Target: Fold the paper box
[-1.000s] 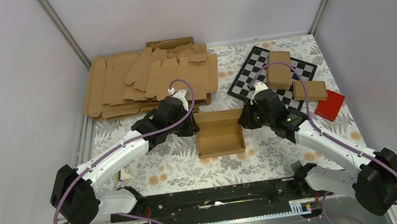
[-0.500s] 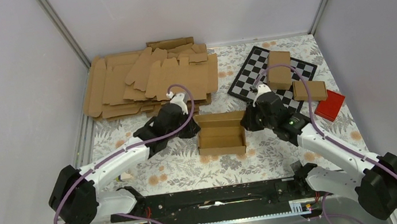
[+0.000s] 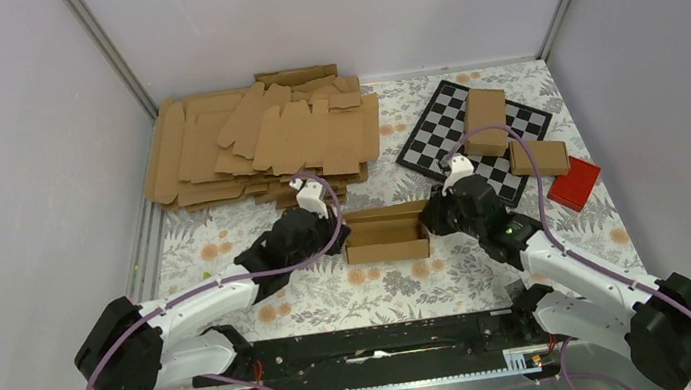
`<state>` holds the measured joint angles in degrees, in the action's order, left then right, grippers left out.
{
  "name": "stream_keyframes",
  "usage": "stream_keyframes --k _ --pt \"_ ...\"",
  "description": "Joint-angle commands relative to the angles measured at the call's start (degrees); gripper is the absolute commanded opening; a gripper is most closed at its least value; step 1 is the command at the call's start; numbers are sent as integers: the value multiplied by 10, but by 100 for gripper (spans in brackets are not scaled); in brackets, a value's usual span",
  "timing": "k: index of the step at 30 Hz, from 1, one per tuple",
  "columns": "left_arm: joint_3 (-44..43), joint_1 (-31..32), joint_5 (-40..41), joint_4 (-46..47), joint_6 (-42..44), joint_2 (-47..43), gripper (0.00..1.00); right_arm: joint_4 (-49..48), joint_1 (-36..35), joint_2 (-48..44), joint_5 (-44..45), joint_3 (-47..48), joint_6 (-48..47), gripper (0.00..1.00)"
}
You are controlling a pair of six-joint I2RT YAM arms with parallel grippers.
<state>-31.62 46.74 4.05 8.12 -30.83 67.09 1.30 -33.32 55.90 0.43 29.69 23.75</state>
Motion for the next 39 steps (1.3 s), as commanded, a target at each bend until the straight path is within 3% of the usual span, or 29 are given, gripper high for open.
stream_keyframes --k 1,3,5,11,15,30,35,39 --pt "24 15 29 121 39 -21 0 -50 -4 -17 36 -27 -6 9" --pt "27 16 29 116 56 -22 0 -40 -4 -22 34 -27 -14 20" --pt "27 17 29 104 69 -25 0 -25 -3 -30 24 -26 -20 39" --pt "29 22 31 81 84 -37 0 39 -4 -86 -10 -5 -45 80" --pt "34 29 38 84 90 -44 0 79 -4 -117 -68 37 -94 94" --pt "36 65 62 97 111 -14 0 119 -4 -106 -160 124 -116 100" --pt "37 86 78 104 128 -5 0 121 -4 -50 -220 141 -129 93" --pt "40 97 85 117 136 8 0 121 -5 2 -261 142 -124 79"
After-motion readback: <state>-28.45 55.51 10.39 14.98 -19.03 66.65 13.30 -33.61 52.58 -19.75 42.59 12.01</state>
